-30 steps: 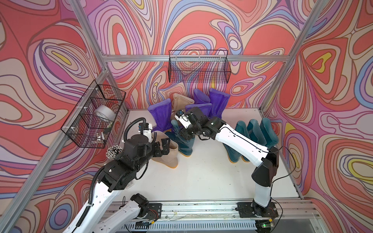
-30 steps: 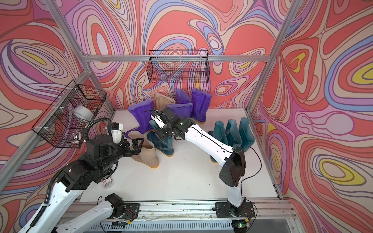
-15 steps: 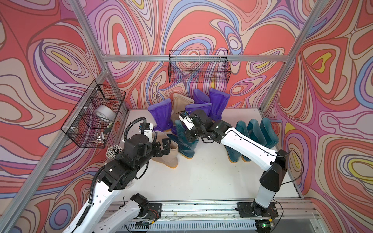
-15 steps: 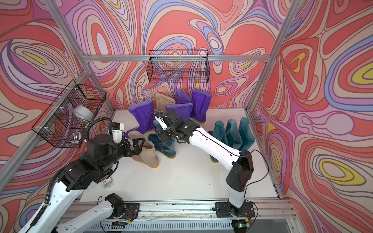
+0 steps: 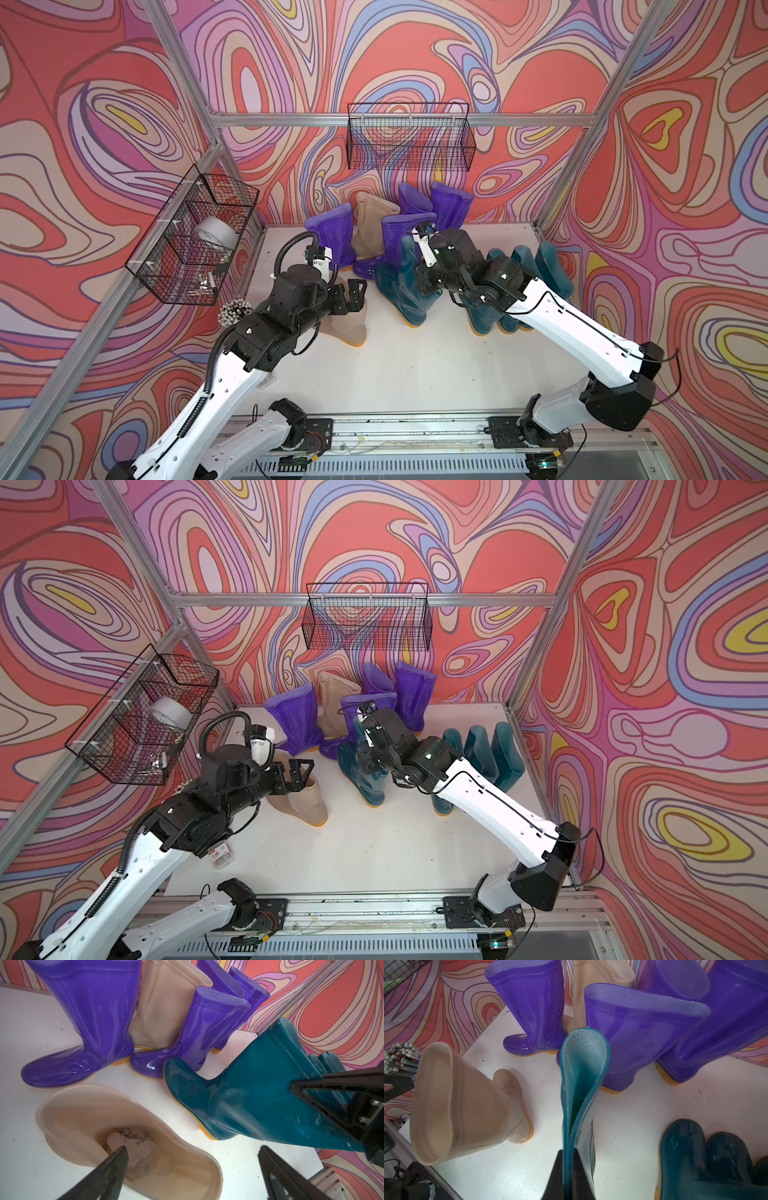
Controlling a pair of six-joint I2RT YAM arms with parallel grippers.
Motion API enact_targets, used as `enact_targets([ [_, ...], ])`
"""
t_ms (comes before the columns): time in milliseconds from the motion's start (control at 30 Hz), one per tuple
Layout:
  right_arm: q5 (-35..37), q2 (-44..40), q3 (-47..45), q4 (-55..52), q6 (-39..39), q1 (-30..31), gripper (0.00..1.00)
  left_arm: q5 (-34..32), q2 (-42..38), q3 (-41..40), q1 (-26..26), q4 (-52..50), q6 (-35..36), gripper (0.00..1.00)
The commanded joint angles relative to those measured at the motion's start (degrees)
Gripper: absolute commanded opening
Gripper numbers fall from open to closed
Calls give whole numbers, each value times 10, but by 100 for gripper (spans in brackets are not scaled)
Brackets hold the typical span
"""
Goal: Match and arrange rain boots in pairs
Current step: Pair a pair of rain boots at the center of the board.
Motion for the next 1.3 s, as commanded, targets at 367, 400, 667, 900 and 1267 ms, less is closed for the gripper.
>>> enact_targets([
  [367,120,-68,-28,76,71,2,0,53,39,24,2,50,-46,98],
  [400,127,-69,-30,77,80,2,0,57,41,23,2,52,-49,98],
  [667,202,-57,-61,75,164,2,0,64,29,15,2,44,-62,97],
  [900,236,-79,-104,69,187,2,0,48,-5,11,2,23,-53,98],
  [1267,190,-100,-67,-9,111,2,0,58,4,2,2,36,-53,98],
])
